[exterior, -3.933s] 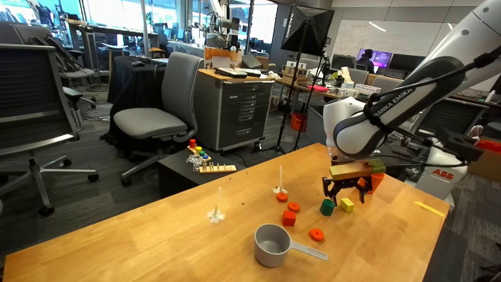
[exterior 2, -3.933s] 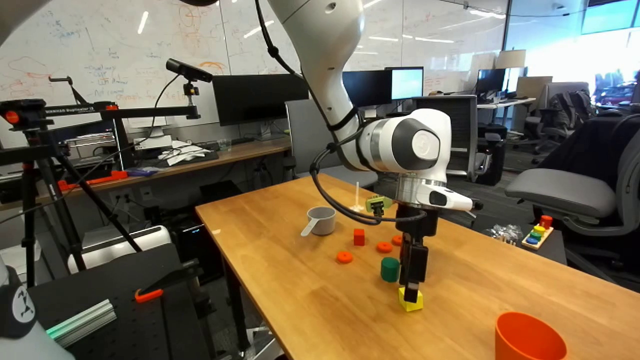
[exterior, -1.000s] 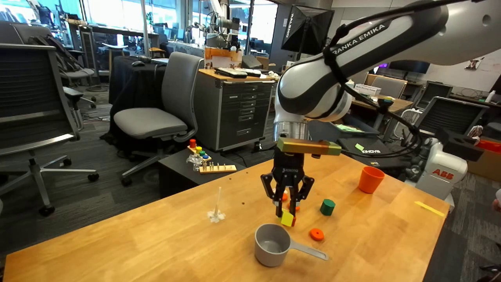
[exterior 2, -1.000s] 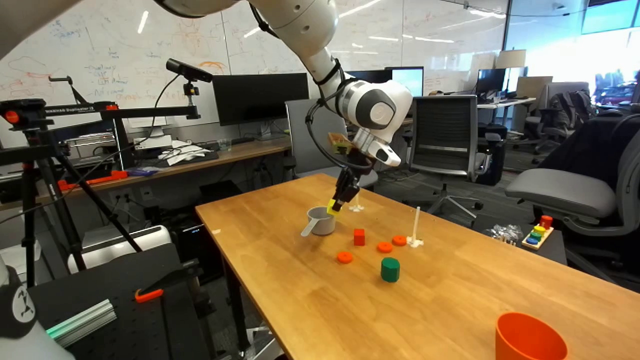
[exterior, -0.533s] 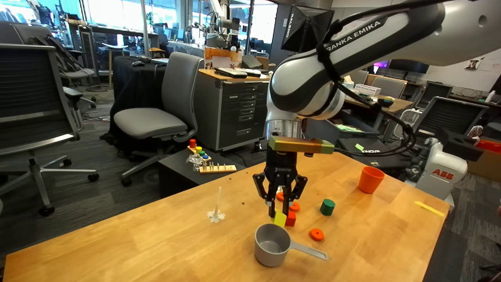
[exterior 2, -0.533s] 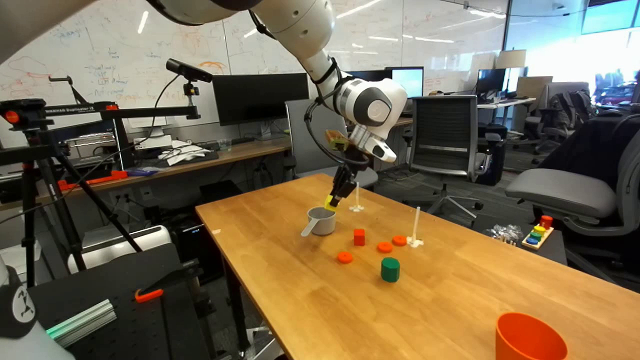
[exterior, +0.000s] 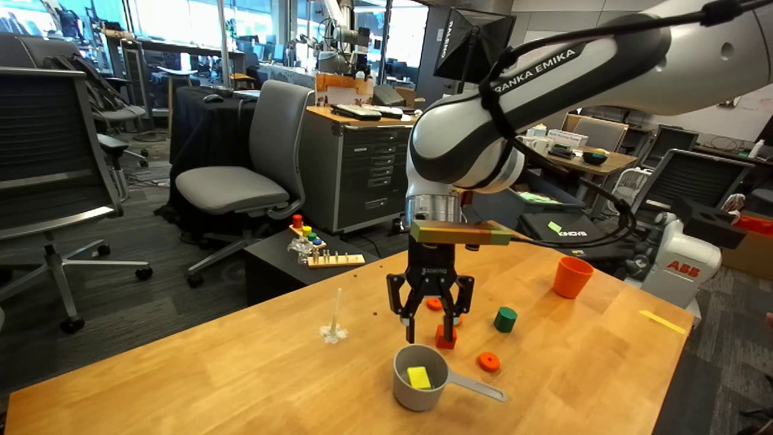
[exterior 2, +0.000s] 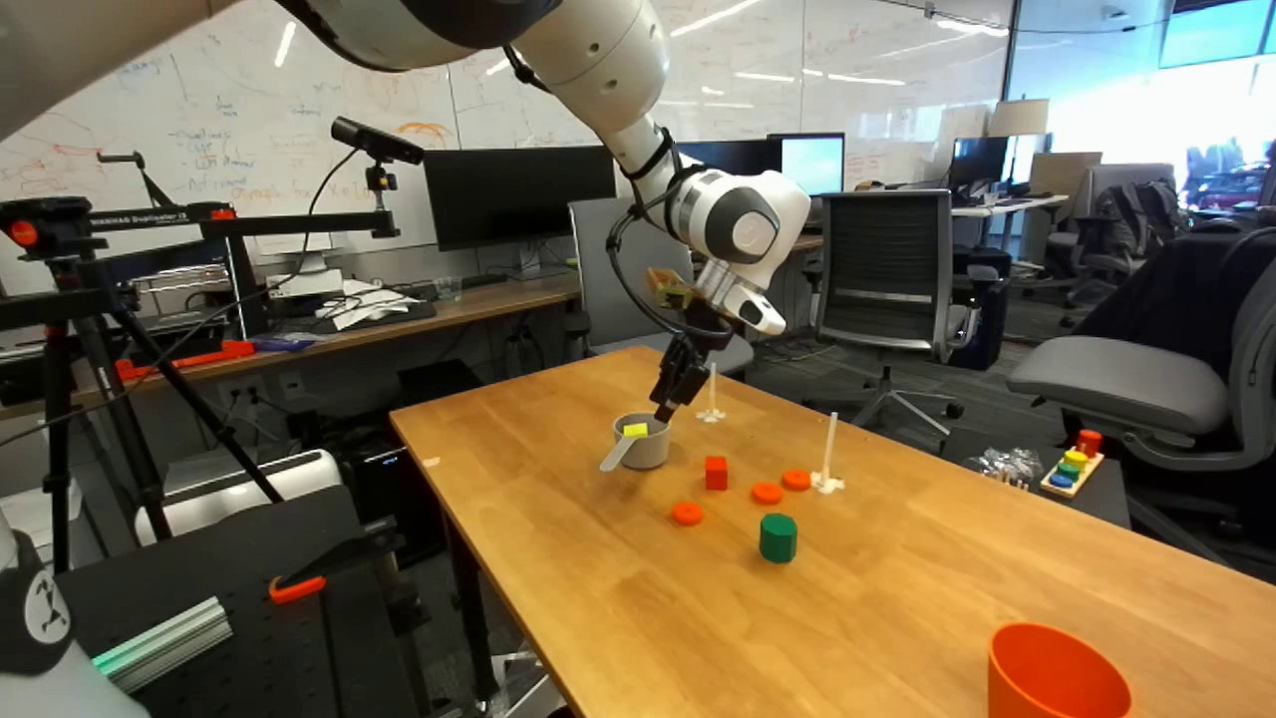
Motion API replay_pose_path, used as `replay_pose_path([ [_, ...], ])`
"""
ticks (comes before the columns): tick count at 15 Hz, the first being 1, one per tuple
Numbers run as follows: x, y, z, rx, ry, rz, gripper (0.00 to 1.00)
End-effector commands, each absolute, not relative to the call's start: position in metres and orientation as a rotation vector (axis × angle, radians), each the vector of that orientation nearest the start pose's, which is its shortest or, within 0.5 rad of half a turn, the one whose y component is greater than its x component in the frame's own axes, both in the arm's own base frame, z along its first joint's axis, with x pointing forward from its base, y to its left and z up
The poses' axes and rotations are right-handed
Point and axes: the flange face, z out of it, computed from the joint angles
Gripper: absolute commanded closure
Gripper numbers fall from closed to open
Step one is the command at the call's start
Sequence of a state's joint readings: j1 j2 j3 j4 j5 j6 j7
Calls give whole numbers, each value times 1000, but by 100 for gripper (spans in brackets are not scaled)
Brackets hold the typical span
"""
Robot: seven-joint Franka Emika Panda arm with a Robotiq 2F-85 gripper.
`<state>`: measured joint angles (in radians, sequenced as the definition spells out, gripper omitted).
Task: Move the orange cup to the right, place the orange, yellow and green blocks in the grey measuring cup
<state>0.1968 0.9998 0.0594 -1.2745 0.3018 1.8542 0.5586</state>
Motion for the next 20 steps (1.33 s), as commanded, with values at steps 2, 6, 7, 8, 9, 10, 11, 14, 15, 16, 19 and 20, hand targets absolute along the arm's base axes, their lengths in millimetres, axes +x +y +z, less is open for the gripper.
replay_pose_path([
  [2,677,196,129,-2862,707,754,0],
  [6,689,161,142,-3010,827,599,0],
  [7,692,150,143,-3046,860,566,0],
  [8,695,137,143,-3083,896,522,0],
  [9,698,125,141,-3111,931,491,0],
  [10,700,115,138,-3134,963,466,0],
  [11,702,108,135,-3157,985,432,0],
  [14,705,99,123,-3187,1035,365,0],
  [15,705,98,117,-3183,1054,345,0],
  [16,705,99,111,-3186,1068,327,0],
  [19,702,104,92,-3168,1110,322,0],
  [20,701,106,87,-3165,1117,323,0],
])
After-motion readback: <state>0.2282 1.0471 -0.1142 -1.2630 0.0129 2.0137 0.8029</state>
